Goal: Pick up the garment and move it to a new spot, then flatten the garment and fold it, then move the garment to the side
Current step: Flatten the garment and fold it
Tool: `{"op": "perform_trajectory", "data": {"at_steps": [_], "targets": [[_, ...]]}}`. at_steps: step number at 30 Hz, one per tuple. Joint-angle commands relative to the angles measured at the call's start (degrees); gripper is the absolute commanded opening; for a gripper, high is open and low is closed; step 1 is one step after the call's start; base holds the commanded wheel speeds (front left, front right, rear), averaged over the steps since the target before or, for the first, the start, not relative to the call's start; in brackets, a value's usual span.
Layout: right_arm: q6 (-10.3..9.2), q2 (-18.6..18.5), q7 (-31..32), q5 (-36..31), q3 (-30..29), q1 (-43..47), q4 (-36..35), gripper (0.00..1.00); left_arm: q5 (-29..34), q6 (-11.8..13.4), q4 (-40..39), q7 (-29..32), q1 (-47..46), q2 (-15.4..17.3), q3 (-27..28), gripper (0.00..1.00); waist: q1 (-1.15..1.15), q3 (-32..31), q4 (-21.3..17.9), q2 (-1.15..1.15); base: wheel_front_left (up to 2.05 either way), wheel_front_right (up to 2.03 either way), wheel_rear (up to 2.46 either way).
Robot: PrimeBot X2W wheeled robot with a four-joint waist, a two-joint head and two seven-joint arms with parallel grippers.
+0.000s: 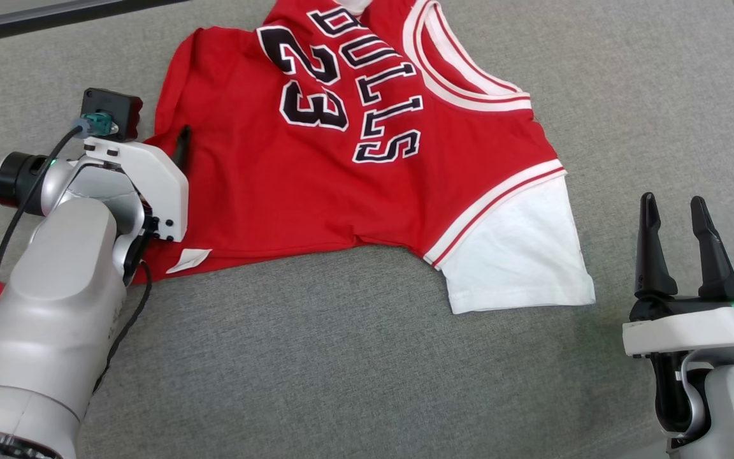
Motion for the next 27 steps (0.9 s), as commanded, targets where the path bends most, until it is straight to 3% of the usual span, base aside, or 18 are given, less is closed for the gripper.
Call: {"op": "perform_trajectory", "data": {"at_steps": [1,3,4,5,16,22,27], "targets": [[0.00,0.0,-0.5,0.3,0.1,-0.7,0.1,1.00,0.3,-0.2,1.1,-0.6,-1.1,0.2,-0.1,1.00,0.00,0.4,-0.4,0.00,0.00,0.00,0.00],[0.00,-0.1,-0.6,0.5,0.1,-0.8,0.3,1.00,-0.2,0.1,2.6,-1.6,-1.7,0.0,0.2,1.00,0.00,0.4,-0.5,0.00,0.00,0.00,0.00],[0.00,-0.1,-0.6,0.4,0.0,-0.8,0.4,1.00,-0.3,0.3,3.2,-2.3,-2.1,-0.1,0.4,0.45,0.00,0.4,-0.5,0.00,0.00,0.00,0.00],[0.00,-0.1,-0.7,0.3,-0.1,-0.8,0.5,1.00,-0.4,0.4,3.7,-3.1,-2.5,-0.3,0.4,0.00,0.00,0.5,-0.5,0.00,0.00,0.00,0.00],[0.00,0.1,-0.7,-2.2,-1.8,-0.9,1.9,1.00,-6.2,-2.5,6.8,-8.8,-4.5,-4.2,4.1,0.00,0.00,-0.8,2.2,0.00,0.00,0.00,0.00],[0.00,-0.2,-0.4,-2.8,-3.3,0.6,2.5,1.00,-11.0,-3.9,4.5,-13.6,-1.6,-6.3,6.6,0.00,0.00,-4.7,6.4,0.00,0.00,0.00,0.00],[0.00,-0.5,0.2,-2.7,-4.9,2.4,3.0,1.00,-14.0,-4.4,-1.9,-15.4,4.4,-7.2,6.3,0.00,0.00,-9.0,11.7,0.00,0.00,0.00,0.00]]}}
